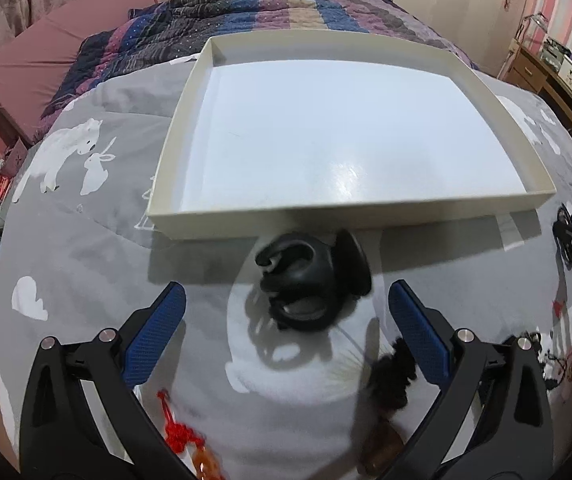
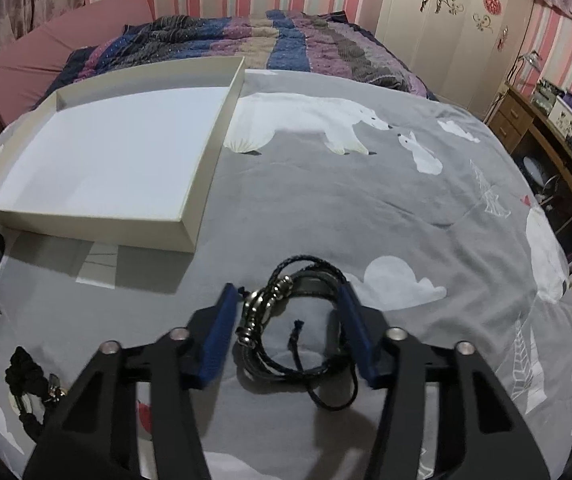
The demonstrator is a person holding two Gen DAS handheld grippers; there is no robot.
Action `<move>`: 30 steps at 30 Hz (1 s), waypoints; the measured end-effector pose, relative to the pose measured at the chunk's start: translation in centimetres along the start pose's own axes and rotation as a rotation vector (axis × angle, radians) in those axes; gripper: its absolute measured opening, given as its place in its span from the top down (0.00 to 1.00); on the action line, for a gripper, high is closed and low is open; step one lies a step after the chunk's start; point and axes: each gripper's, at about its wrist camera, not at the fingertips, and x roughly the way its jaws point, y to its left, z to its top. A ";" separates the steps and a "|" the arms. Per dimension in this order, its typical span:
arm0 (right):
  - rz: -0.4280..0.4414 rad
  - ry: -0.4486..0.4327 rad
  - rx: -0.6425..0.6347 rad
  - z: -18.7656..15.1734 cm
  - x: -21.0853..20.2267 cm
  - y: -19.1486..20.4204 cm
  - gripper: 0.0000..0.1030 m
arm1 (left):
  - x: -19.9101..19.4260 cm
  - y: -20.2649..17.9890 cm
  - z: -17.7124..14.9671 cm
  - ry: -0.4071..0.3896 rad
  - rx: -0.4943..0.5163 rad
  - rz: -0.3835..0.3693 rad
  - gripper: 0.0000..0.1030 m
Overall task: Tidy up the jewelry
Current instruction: 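Grasp the black hair clip with the left tool while the right tool grasps the black cord bracelet, then carry both items into the white tray and open both tools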
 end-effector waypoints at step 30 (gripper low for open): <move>0.171 -0.142 0.012 8.0 -5.6 2.1 0.79 | -5.4 0.6 5.1 -0.090 0.047 -0.137 0.54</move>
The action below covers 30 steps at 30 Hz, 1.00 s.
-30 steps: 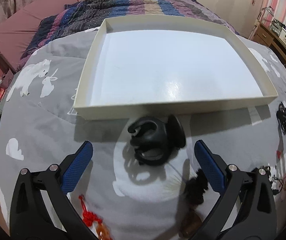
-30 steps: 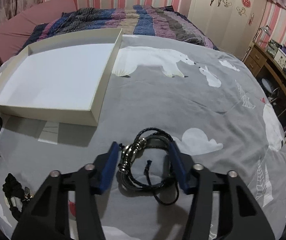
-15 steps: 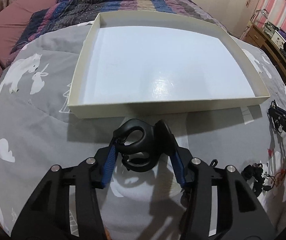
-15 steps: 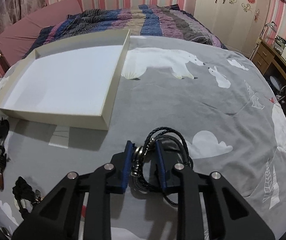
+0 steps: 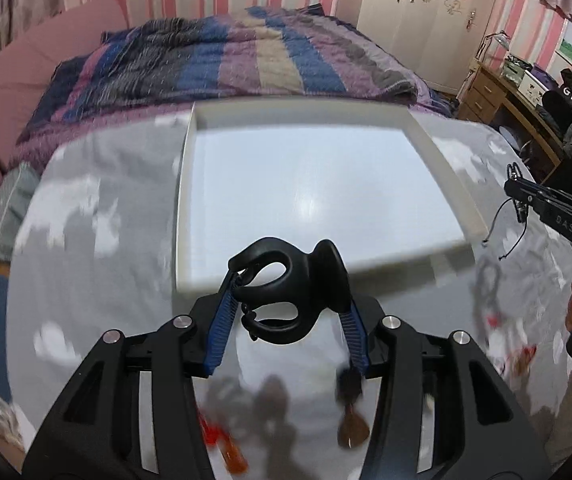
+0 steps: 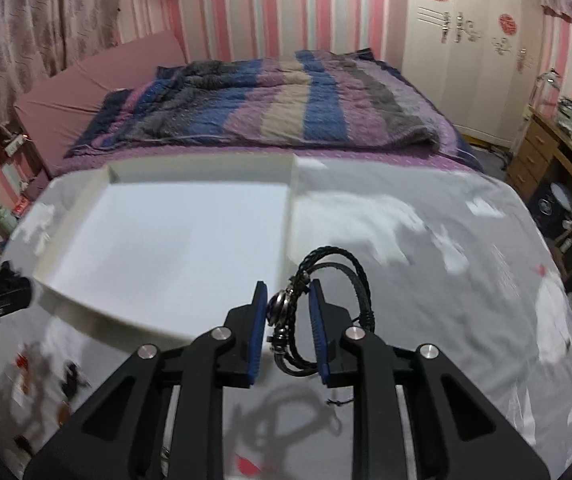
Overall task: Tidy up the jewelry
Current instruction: 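Carry both items into the white tray and open both tools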
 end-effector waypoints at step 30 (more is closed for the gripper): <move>-0.009 0.203 -0.014 10.5 20.2 4.2 0.76 | 18.1 5.4 13.5 0.095 -0.109 0.101 0.47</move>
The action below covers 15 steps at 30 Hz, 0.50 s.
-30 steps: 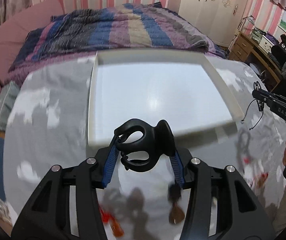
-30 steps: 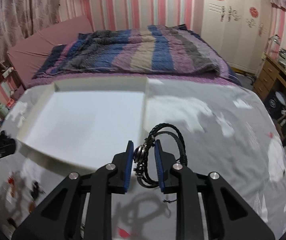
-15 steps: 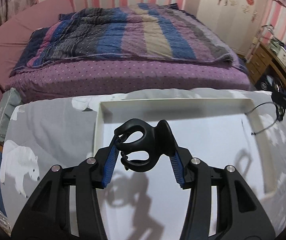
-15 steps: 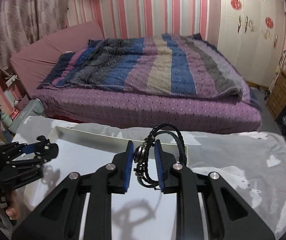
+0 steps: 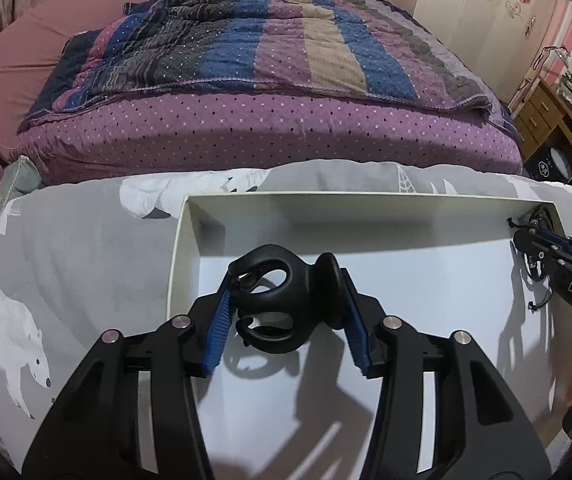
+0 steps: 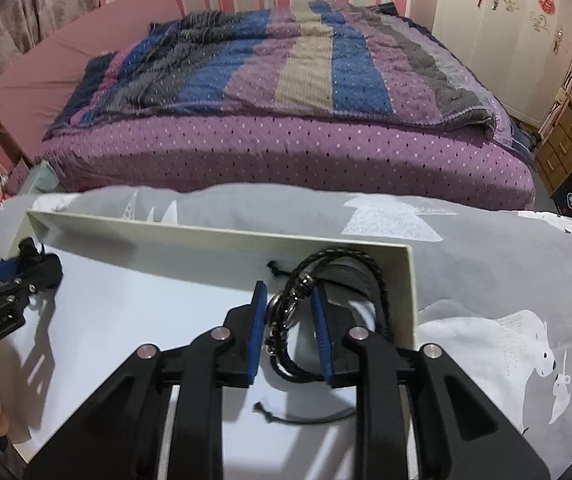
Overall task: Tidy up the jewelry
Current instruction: 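Carry both items into the white tray and open both tools, then withdraw both tools from the tray back over the remaining jewelry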
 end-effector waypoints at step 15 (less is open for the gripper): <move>-0.041 -0.155 -0.045 -2.4 -9.6 -0.9 0.26 | -9.9 -0.6 -3.1 -0.139 0.027 -0.015 0.07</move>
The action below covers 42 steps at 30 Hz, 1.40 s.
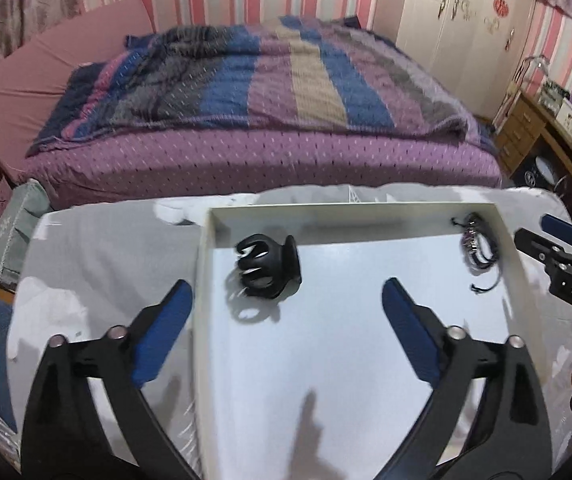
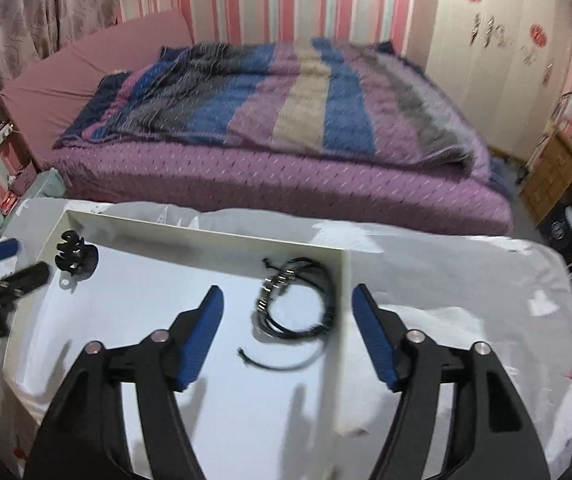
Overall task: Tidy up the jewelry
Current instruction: 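Withdraw both tools from the tray back over the remaining jewelry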
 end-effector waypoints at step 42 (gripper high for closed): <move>-0.087 -0.083 0.222 -24.5 -16.0 -5.0 0.14 | -15.5 2.6 -25.0 -0.075 -0.068 0.065 0.03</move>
